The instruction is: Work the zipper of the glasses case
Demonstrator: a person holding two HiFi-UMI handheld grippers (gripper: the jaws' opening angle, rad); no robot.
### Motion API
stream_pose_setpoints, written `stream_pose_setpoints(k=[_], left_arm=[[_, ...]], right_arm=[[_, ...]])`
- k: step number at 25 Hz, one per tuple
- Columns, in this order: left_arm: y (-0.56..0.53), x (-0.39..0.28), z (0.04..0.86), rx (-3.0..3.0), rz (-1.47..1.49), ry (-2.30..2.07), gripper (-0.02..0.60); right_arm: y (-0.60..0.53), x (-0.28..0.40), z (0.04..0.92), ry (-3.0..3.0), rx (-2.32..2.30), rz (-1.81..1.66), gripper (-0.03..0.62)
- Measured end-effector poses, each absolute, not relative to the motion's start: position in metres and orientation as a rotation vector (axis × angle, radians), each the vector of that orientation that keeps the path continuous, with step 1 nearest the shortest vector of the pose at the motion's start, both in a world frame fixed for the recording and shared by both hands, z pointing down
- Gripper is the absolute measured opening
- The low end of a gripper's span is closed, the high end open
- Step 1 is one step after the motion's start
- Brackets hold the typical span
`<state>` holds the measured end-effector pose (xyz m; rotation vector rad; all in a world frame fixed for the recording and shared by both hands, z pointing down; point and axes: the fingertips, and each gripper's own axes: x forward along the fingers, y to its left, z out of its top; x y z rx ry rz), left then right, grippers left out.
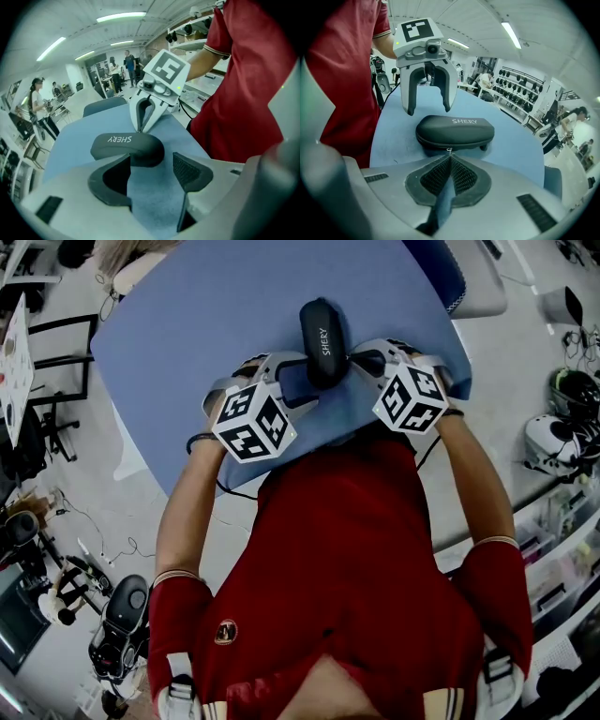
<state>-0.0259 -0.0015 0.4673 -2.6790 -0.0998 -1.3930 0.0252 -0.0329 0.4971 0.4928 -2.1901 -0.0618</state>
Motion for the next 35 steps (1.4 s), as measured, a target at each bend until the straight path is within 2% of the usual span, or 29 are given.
stream_pose_setpoints(k=[7, 16, 24, 35], left_arm=[[-0.027, -0.005, 0.443, -2.412, -1.277, -0.252, 0.288], [-0.063, 0.022, 0.448, -2.061, -1.303, -0.560, 0.288], [-0.065, 0.027, 0.468, -1.998, -1.384, -0.780, 0.288], [-0.069, 0.032, 0.474, -2.015, -1.389, -0.839, 0.284]], right_arm=[[-0.054, 0.053, 0.495, -2.162, 0.505, -0.122, -0.003], [-0.064, 0.056, 0.497, -2.163, 0.409, -0.220, -0.003], [-0.068, 0.060, 0.498, -2.156, 0.382, -0.248, -0.003], [-0.064, 0.066, 0.499, -2.159, 0.405, -0.175, -0.003]])
